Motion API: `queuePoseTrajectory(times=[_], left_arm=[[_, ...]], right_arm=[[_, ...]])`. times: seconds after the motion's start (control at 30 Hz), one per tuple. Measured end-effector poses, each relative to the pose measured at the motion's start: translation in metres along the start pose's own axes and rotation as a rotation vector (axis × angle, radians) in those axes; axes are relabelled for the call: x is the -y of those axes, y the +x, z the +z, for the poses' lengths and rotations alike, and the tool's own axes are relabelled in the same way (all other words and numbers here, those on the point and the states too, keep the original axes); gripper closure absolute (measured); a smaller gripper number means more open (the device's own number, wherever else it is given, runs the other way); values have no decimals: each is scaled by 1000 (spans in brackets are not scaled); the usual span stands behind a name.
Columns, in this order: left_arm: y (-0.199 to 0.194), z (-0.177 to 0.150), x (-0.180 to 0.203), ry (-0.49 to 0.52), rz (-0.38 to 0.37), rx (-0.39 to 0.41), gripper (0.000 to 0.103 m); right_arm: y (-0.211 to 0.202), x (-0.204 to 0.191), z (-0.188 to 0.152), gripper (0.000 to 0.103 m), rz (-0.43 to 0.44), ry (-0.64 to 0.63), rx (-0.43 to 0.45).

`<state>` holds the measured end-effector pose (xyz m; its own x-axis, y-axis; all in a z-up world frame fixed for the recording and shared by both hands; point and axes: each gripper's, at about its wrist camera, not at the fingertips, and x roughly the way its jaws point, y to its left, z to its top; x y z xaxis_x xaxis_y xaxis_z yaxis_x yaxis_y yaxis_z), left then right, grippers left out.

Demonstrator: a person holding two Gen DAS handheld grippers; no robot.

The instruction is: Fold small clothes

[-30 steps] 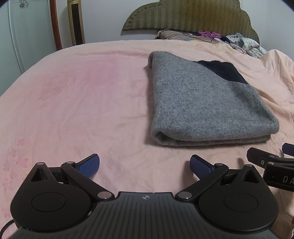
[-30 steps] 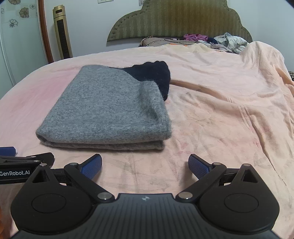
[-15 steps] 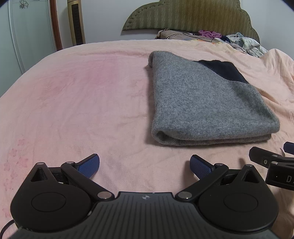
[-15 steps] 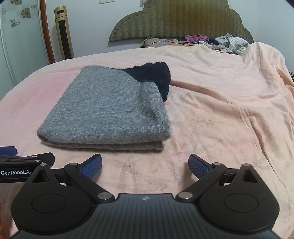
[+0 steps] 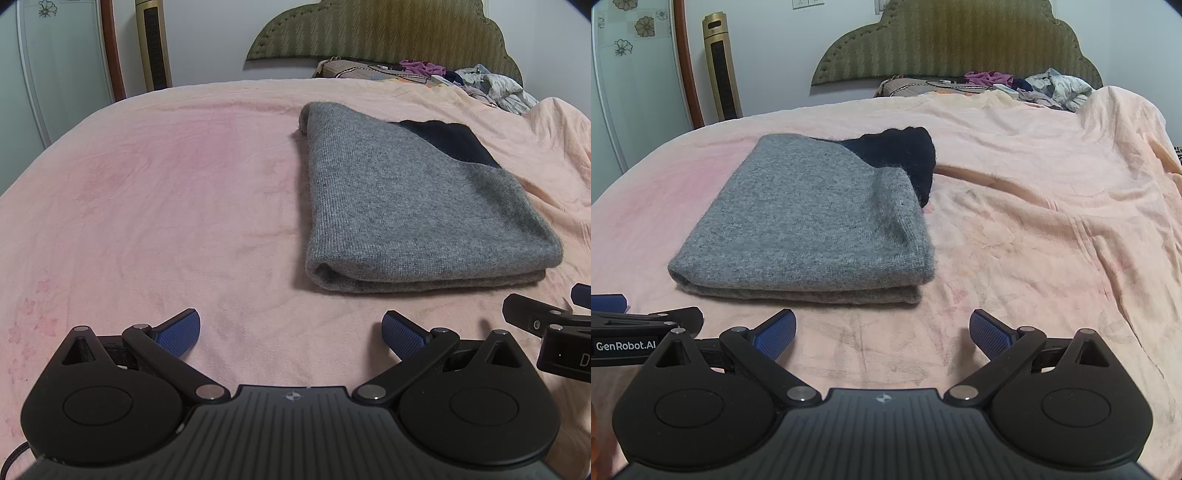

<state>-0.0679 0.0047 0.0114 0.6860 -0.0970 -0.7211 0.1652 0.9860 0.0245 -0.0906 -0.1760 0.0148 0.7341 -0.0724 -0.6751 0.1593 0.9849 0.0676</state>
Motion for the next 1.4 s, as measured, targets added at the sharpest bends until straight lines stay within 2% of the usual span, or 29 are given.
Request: queuePoseTrajectory(times=[1.4], left_arm=[[-1, 0, 1, 12, 7, -1, 0]], right_arm=[[-1, 0, -1, 2, 6, -3, 3]])
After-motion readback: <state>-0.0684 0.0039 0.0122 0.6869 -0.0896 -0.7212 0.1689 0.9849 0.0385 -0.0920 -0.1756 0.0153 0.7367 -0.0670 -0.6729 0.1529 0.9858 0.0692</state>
